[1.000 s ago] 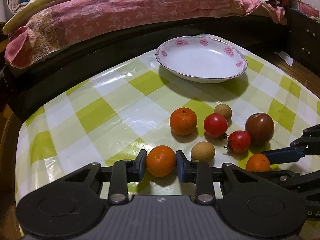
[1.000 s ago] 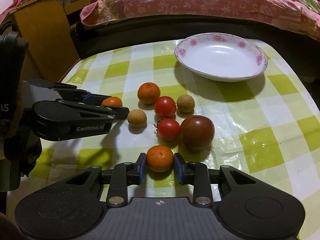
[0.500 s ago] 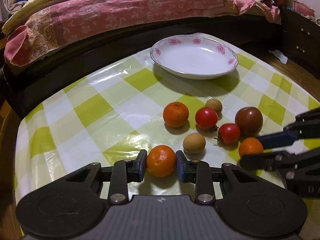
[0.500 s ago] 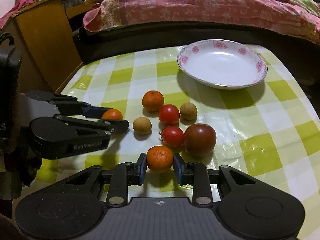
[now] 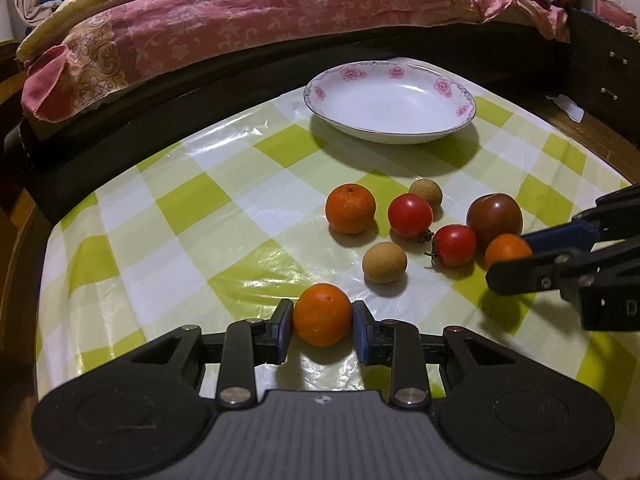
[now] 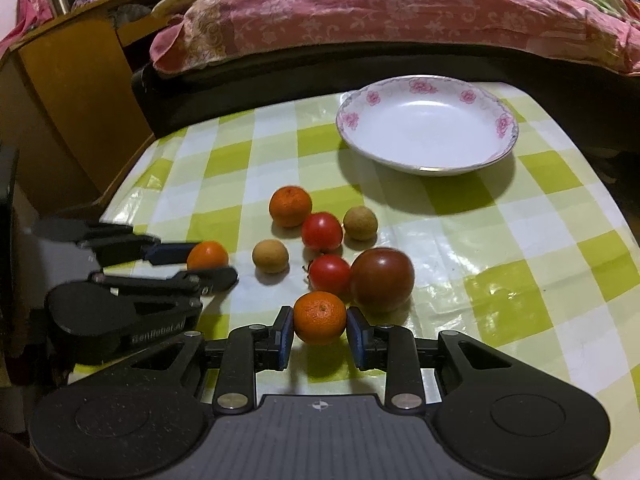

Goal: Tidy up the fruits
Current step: 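Grasp the small orange with the right tool while the left tool lifts its orange, then carry both oranges over the white plate and open both tools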

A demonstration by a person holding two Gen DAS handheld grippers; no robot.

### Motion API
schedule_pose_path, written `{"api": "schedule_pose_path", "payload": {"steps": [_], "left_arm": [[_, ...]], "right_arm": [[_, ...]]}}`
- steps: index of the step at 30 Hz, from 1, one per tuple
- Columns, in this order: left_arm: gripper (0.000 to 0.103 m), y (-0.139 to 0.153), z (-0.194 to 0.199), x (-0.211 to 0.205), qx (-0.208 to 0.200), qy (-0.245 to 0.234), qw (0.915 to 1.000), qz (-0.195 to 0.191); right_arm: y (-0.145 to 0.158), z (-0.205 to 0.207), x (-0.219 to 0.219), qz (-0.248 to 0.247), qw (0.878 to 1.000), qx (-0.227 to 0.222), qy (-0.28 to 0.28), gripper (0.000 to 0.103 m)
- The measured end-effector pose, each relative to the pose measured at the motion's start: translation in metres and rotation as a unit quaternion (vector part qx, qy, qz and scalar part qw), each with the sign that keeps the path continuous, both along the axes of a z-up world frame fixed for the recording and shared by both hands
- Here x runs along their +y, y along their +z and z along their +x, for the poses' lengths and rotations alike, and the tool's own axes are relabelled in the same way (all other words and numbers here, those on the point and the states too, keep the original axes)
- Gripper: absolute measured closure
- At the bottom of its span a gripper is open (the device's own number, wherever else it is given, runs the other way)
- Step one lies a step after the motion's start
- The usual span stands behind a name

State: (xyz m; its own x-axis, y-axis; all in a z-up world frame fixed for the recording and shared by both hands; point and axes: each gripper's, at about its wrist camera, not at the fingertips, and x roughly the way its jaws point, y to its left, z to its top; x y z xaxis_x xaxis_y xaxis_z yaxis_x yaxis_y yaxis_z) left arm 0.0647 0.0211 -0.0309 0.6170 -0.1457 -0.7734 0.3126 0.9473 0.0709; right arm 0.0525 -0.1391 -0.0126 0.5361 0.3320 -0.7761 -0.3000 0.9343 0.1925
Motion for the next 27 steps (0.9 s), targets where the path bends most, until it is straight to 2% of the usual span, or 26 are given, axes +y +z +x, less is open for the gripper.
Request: {"api": "schedule_pose_path", "payload": {"steps": [8,14,27], "left_arm": [[0.065,0.016,0.011,-0.009,-0.013,-0.003,0.9994,-0.032],[0.065,0.035,0.036,-0.027,-0.034,-0.011,0.9977,-0.058],[0.065,0.030,0.110,-0.061,-0.046,-0.023,0.9973,-0.052]], "right_arm": [[0.017,0.003,-0.005,0.006,1.000,-0.027,-0.007,0.078],[0.030,0.024,-0.012,0.000,0.998,-0.054,-0.022,0.078],[0.017,0.099,-0.037,-0.036,0.996,-0.071,-0.051,0.078]]}}
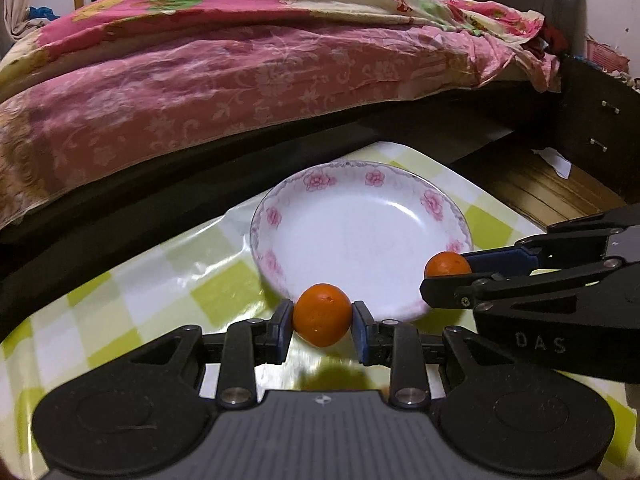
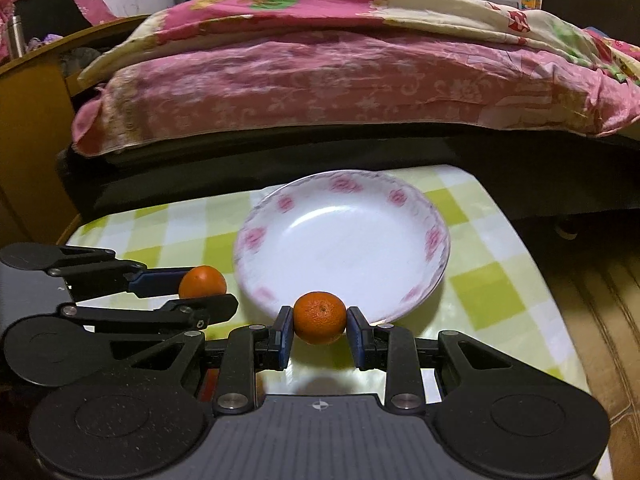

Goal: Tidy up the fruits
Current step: 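Carry both oranges over the white plate and open both tools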

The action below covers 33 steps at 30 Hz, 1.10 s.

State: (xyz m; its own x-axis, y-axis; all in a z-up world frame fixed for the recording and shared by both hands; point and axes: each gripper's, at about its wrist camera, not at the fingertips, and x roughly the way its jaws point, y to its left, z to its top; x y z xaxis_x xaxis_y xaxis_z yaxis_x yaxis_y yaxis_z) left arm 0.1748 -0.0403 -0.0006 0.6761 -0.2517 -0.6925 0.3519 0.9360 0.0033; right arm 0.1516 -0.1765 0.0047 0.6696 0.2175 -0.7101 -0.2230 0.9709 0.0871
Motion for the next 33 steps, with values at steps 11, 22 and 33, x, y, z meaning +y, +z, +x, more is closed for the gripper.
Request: {"api": "schedule_pose_path", "payload": {"steps": [11,22,33], "left_arm": [[0.065,-0.007,0.018,-0.008,-0.010,-0.003,0.9999,0.013],[0.064,-0.009,0.021,-0.013,-0.012,-0.007,0.9996,0.026],[0.063,-0.005,0.018,-0.009,-0.015,0.000,0.9995,0.028]], "right_arm": [[-0.019,0.031,-0.008,-0.016,1.000,0.013,-0.003,0.077],[-0.022,0.038,-0.009,-0.022,1.000,0.008,-0.005,0.076],[-0.018,0.038,-0.012,-0.018,1.000,-0.007,-0.008,0.072]]}}
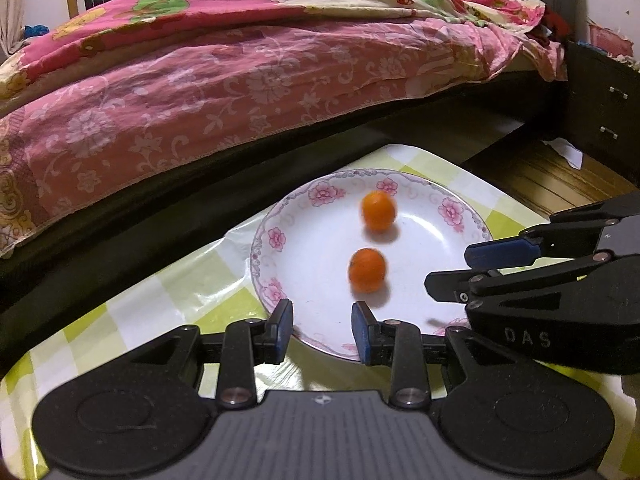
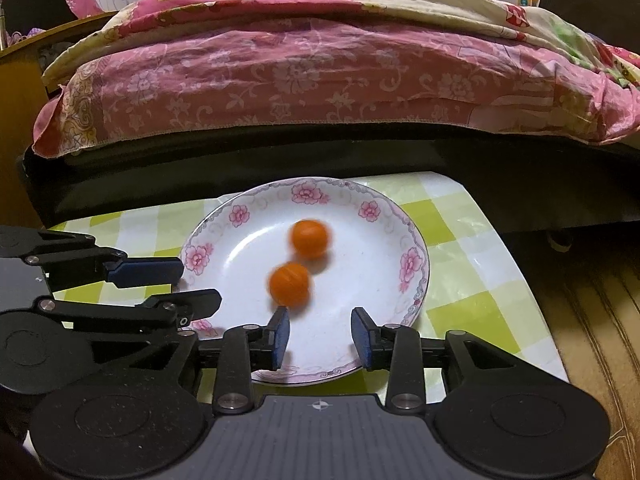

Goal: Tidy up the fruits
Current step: 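Carry both oranges over the white plate and open both tools, then withdraw both open tools from the plate toward the remaining fruit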

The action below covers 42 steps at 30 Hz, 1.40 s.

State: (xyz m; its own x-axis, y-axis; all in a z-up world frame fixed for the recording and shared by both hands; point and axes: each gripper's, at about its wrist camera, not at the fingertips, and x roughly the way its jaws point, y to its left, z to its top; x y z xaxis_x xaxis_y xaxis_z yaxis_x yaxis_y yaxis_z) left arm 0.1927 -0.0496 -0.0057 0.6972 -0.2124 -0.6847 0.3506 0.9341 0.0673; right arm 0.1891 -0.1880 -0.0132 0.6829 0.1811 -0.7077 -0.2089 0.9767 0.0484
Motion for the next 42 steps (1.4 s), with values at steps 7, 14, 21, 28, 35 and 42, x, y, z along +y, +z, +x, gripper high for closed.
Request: {"api": "schedule_pose_path", "payload": {"steps": [7,14,21,28,35,42], "left_arm": [[0.063,0.010,-0.012,0.010,-0.003,0.008,1.0000,-0.002],[0.063,0.015,-0.036,0.022,0.002,0.014,0.9999,-0.009],[0.063,0.022,-0.064,0.035,0.010,0.020,0.9995,-0.021],[0.062,0.028,-0.092,0.046,0.018,0.018,0.9992,-0.032],[0.061,0.023,-0.117,0.052,0.035,0.005,0.9990,-0.028],[0.057,0.011,-0.127,0.052,0.049,-0.014,0.9984,-0.026]], "right_arm": [[0.005,-0.005,0.001,0.006,1.000,-0.003,-0.005,0.071],[0.011,-0.022,0.010,0.006,1.000,-0.002,0.009,0.071],[0.020,-0.046,0.014,0.006,1.000,0.001,0.013,0.071],[0.030,-0.074,0.018,0.004,1.000,0.006,0.026,0.065],[0.029,-0.102,0.019,-0.005,0.999,0.028,0.033,0.064],[0.020,-0.122,0.021,-0.011,0.997,0.055,0.050,0.059]]}}
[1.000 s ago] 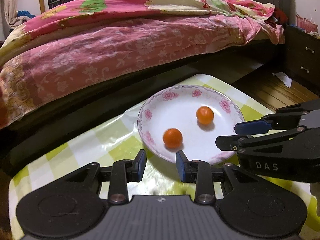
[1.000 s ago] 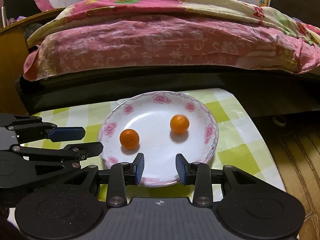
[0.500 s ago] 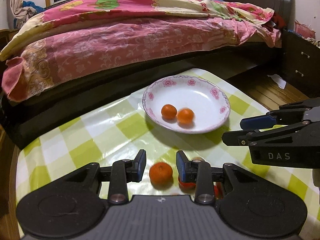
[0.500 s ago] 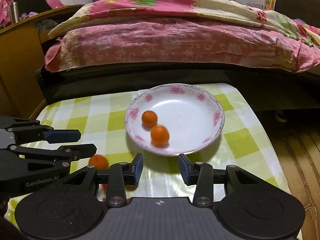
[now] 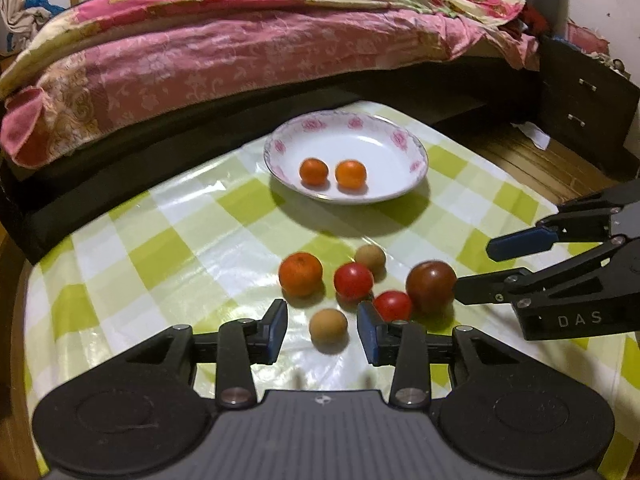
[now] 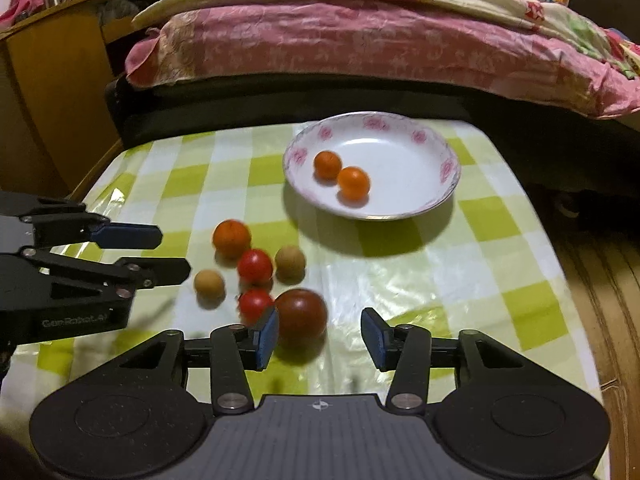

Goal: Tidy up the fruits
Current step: 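Withdraw both open tools from the plate toward the remaining fruit, then close the right tool on the dark brown tomato while the left tool reaches the tan fruit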

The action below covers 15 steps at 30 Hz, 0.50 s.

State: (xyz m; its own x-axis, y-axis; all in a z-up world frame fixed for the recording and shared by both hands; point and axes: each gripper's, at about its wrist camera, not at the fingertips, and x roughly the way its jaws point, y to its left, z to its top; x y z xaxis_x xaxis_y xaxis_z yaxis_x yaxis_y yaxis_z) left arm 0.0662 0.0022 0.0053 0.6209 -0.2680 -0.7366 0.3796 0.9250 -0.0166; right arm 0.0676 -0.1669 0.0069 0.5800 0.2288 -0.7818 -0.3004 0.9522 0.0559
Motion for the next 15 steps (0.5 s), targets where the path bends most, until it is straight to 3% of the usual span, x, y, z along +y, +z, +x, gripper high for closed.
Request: {"api": "schedule_pose_path", "payload": {"steps": [15], "left_arm": [[0.057,-0.026,0.014,-0.002,0.018,-0.027,0.9992,0.021]], "right_arm": [[-0.022,0.011,0.010,-0.025,0.998,0.007,0.053,0.053]]}}
